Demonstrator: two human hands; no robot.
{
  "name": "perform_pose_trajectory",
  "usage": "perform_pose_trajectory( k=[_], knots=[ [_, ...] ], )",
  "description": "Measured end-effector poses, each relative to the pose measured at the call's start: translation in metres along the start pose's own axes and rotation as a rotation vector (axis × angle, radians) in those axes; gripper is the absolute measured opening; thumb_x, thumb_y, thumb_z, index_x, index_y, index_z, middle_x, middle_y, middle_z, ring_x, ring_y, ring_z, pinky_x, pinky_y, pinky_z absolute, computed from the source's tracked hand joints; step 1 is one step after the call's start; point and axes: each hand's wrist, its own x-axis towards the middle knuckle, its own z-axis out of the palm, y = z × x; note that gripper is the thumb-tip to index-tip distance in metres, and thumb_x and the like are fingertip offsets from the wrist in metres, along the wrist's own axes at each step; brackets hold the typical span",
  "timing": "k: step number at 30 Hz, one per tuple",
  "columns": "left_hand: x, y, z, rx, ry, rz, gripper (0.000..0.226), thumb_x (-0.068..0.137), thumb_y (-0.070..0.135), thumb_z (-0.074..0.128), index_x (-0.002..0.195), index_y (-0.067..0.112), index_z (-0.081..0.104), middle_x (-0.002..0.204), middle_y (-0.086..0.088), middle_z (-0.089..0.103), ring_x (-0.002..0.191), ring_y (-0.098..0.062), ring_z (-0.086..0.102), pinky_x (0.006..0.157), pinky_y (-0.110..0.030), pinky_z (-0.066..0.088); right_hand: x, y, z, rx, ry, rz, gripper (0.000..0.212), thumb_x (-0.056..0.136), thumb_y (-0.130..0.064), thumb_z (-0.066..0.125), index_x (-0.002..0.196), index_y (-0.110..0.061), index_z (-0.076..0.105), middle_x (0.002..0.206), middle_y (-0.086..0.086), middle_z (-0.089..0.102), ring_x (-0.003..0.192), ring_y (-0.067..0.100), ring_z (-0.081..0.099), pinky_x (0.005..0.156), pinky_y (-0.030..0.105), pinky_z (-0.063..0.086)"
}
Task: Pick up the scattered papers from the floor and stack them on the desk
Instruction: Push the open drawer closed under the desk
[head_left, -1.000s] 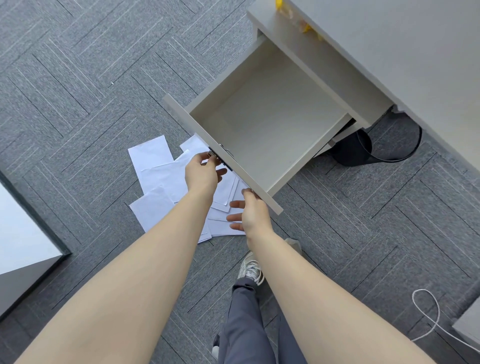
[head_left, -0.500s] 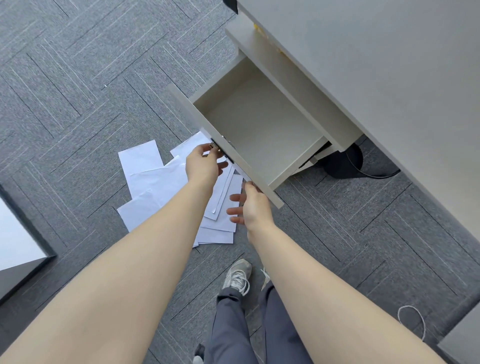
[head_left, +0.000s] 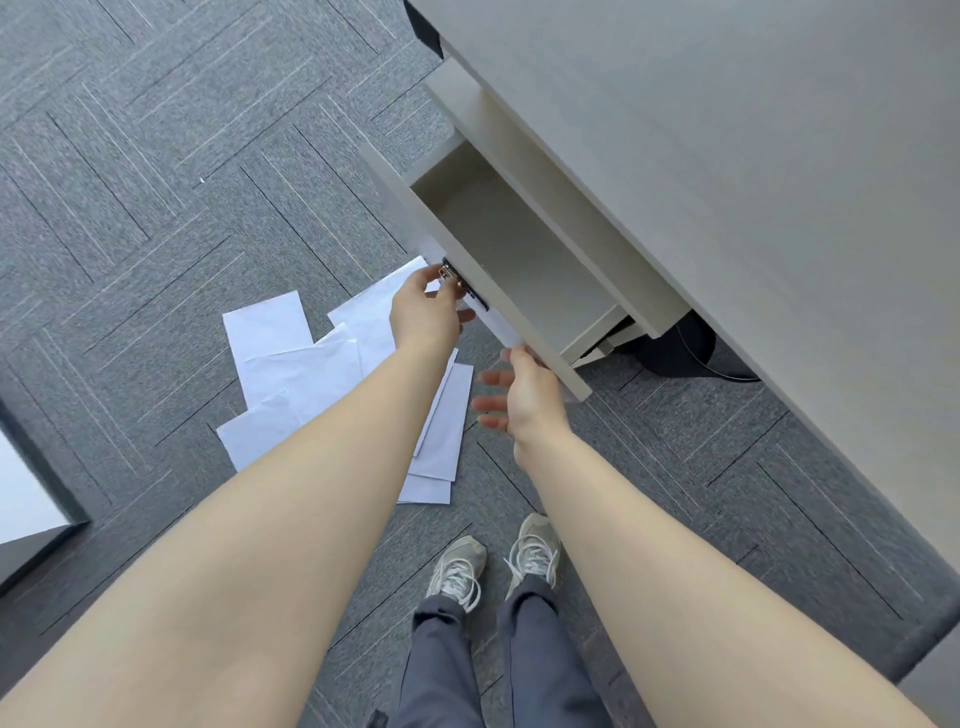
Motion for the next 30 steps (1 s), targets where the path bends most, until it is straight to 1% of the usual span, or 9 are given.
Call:
perform_pose_trajectory(
  k=[6, 11, 14, 16, 19, 23, 27, 29, 30],
  knots=[
    [0.010, 0.004, 0.024, 0.048, 0.002, 0.061, 0.022, 0.094, 0.024, 0.050, 0.114, 0.024, 0.060, 0.095, 0.002, 0.074, 0.062, -0.019, 0.074, 0.080, -0.041, 0.057, 0.013, -0.018, -0.013, 0.037, 0.002, -0.035, 0.030, 0.102, -0.035, 0.036, 0.114, -0.013, 0.054, 0.088, 0.006, 0.064, 0.054, 0.020, 0.057, 0.049, 0.027, 0.045],
    [0.015, 0.015, 0.041, 0.093, -0.004, 0.099, 0.025, 0.095, 0.022, 0.051, 0.120, 0.021, 0.058, 0.105, -0.003, 0.071, 0.065, -0.019, 0.074, 0.080, -0.042, 0.056, 0.021, -0.031, -0.023, 0.041, 0.017, -0.059, 0.029, 0.101, -0.035, 0.036, 0.112, -0.016, 0.056, 0.090, 0.005, 0.065, 0.054, 0.019, 0.058, 0.052, 0.027, 0.046],
    [0.018, 0.018, 0.049, 0.114, 0.003, 0.115, 0.028, 0.094, 0.022, 0.054, 0.122, 0.019, 0.059, 0.105, -0.004, 0.071, 0.065, -0.019, 0.073, 0.080, -0.043, 0.057, 0.022, -0.038, -0.028, 0.047, 0.014, -0.074, 0.024, 0.101, -0.032, 0.036, 0.101, -0.019, 0.056, 0.089, 0.005, 0.064, 0.056, 0.020, 0.057, 0.052, 0.028, 0.045],
    [0.020, 0.020, 0.053, 0.108, 0.000, 0.116, 0.028, 0.094, 0.022, 0.054, 0.121, 0.020, 0.059, 0.105, -0.003, 0.070, 0.064, -0.019, 0.073, 0.080, -0.044, 0.058, 0.024, -0.042, -0.031, 0.041, 0.022, -0.082, 0.025, 0.101, -0.031, 0.036, 0.103, -0.018, 0.057, 0.090, 0.005, 0.065, 0.056, 0.020, 0.058, 0.054, 0.029, 0.046],
    [0.020, 0.022, 0.057, 0.114, -0.002, 0.121, 0.029, 0.094, 0.022, 0.053, 0.123, 0.020, 0.058, 0.106, -0.002, 0.069, 0.064, -0.018, 0.073, 0.080, -0.041, 0.058, 0.026, -0.045, -0.034, 0.030, 0.029, -0.099, 0.029, 0.102, -0.033, 0.035, 0.111, -0.016, 0.057, 0.089, 0.003, 0.065, 0.056, 0.020, 0.059, 0.056, 0.031, 0.046],
    [0.021, 0.026, 0.064, 0.148, 0.005, 0.155, 0.029, 0.094, 0.020, 0.053, 0.123, 0.019, 0.058, 0.103, -0.001, 0.069, 0.060, -0.016, 0.071, 0.077, -0.040, 0.058, 0.030, -0.049, -0.037, 0.022, 0.038, -0.132, 0.024, 0.101, -0.030, 0.037, 0.099, -0.018, 0.056, 0.087, 0.003, 0.064, 0.056, 0.019, 0.058, 0.054, 0.029, 0.045],
    [0.021, 0.030, 0.068, 0.211, -0.010, 0.182, 0.032, 0.096, 0.020, 0.051, 0.127, 0.019, 0.057, 0.095, 0.003, 0.066, 0.057, -0.013, 0.068, 0.066, -0.026, 0.052, 0.036, -0.050, -0.039, 0.003, 0.053, -0.164, 0.025, 0.102, -0.032, 0.036, 0.095, -0.018, 0.056, 0.087, 0.002, 0.064, 0.052, 0.018, 0.058, 0.049, 0.026, 0.045],
    [0.020, 0.032, 0.070, 0.244, -0.028, 0.197, 0.033, 0.096, 0.019, 0.050, 0.129, 0.019, 0.056, 0.095, 0.003, 0.066, 0.059, -0.015, 0.068, 0.063, -0.025, 0.050, 0.039, -0.052, -0.039, -0.003, 0.069, -0.188, 0.027, 0.103, -0.031, 0.034, 0.099, -0.016, 0.055, 0.087, 0.003, 0.064, 0.052, 0.018, 0.057, 0.049, 0.026, 0.044],
    [0.020, 0.033, 0.071, 0.267, -0.035, 0.212, 0.033, 0.096, 0.019, 0.050, 0.128, 0.020, 0.056, 0.096, 0.004, 0.067, 0.061, -0.016, 0.069, 0.065, -0.026, 0.051, 0.040, -0.053, -0.039, -0.007, 0.077, -0.196, 0.028, 0.103, -0.031, 0.033, 0.103, -0.014, 0.055, 0.087, 0.003, 0.064, 0.052, 0.019, 0.057, 0.050, 0.026, 0.043]
  ],
)
